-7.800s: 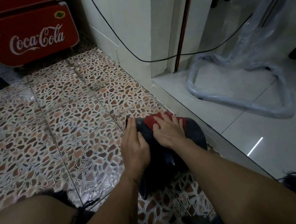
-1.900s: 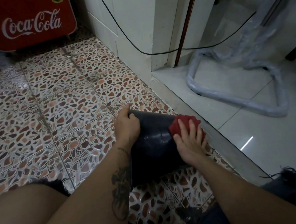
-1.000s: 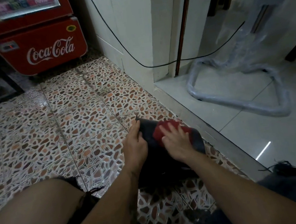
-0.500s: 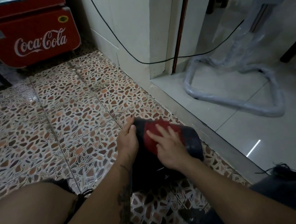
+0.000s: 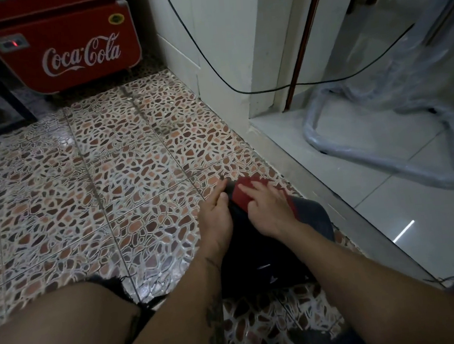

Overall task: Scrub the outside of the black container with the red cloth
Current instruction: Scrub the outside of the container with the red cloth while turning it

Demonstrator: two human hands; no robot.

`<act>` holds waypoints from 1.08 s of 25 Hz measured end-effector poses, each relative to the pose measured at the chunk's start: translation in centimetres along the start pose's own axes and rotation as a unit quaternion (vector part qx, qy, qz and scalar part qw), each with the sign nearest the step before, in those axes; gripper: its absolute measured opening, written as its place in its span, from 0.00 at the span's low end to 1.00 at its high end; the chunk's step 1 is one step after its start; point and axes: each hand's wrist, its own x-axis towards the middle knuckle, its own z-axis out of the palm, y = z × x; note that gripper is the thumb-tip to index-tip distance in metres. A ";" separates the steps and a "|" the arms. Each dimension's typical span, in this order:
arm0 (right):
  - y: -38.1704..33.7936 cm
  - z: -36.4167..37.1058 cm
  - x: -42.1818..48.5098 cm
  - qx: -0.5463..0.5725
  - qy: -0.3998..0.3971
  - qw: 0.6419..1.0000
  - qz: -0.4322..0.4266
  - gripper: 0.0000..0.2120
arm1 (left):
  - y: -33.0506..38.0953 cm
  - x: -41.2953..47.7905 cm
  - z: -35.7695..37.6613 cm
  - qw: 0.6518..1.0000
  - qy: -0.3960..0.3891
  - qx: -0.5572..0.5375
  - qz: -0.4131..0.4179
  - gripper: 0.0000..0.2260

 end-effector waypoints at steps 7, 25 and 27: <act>0.0 0.2 -2.7 0.028 -0.004 0.997 -0.074 0.33 | 1.3 0.0 0.3 0.994 -0.008 -0.086 -0.071 0.18; 6.8 -1.2 -3.3 -0.010 0.046 0.983 0.175 0.30 | 0.9 -0.1 1.2 0.998 0.024 0.056 -0.025 0.18; 3.4 0.1 -3.8 -0.009 0.035 0.993 0.108 0.29 | 0.5 0.5 1.2 0.996 0.036 0.082 -0.016 0.18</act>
